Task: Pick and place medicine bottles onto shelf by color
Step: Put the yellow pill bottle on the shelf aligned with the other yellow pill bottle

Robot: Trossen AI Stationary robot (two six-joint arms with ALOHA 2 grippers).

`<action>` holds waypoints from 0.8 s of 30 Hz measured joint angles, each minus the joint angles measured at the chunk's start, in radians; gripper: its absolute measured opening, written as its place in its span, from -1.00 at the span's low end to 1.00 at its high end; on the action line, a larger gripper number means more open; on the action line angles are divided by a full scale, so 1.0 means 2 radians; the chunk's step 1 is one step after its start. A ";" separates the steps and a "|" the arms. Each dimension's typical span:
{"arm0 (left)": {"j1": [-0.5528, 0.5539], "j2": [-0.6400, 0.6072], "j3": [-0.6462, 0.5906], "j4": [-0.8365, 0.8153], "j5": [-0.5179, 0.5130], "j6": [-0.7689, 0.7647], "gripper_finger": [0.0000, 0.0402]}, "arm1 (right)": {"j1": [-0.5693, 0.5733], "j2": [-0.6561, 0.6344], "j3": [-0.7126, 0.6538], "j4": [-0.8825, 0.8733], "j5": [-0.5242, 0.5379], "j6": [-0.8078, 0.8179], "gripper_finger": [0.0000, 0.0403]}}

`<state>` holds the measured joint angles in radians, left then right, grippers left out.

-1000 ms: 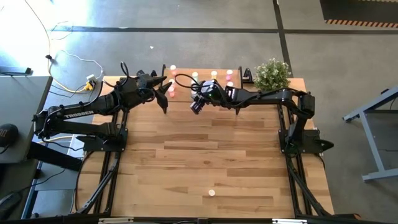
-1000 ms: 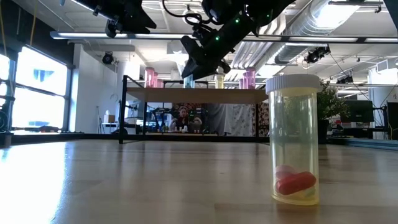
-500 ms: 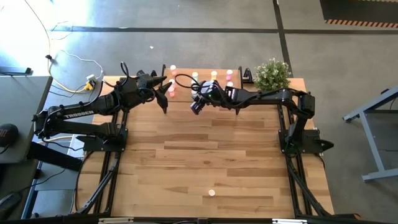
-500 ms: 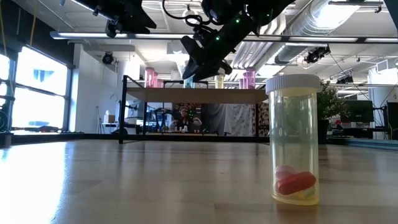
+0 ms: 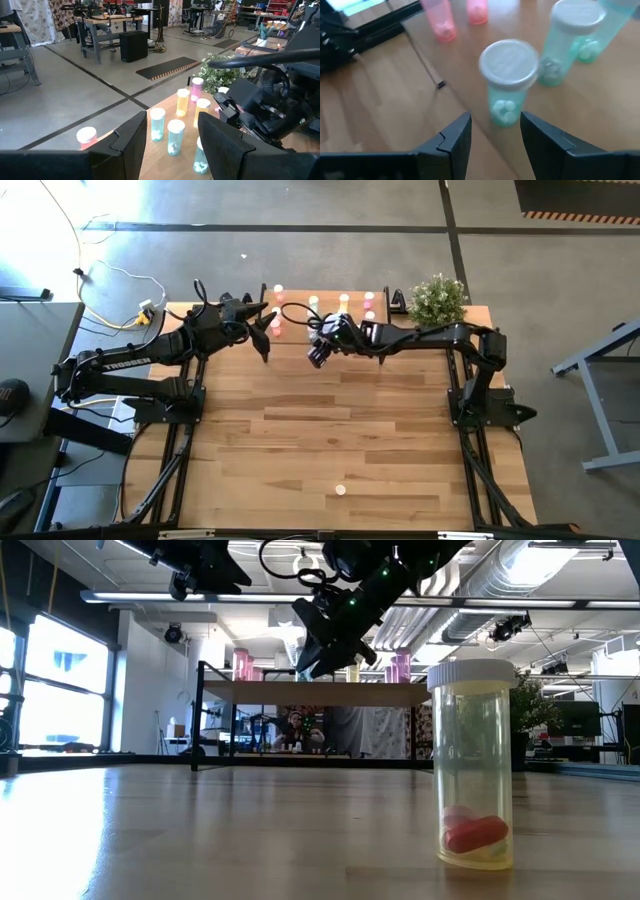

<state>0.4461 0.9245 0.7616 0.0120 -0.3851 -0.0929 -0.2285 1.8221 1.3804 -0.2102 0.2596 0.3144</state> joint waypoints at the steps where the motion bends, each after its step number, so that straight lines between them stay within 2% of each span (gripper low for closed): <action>1: 0.000 0.000 0.000 0.000 0.000 0.000 -0.17 | 0.001 0.000 0.000 -0.001 -0.003 0.000 -0.20; 24: 0.000 0.000 0.000 0.000 0.000 0.000 -0.16 | 0.010 0.000 0.000 0.019 -0.012 -0.004 -0.20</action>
<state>0.4461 0.9245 0.7616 0.0120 -0.3851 -0.0929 -0.2081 1.8217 1.3808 -0.1713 0.2352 0.3062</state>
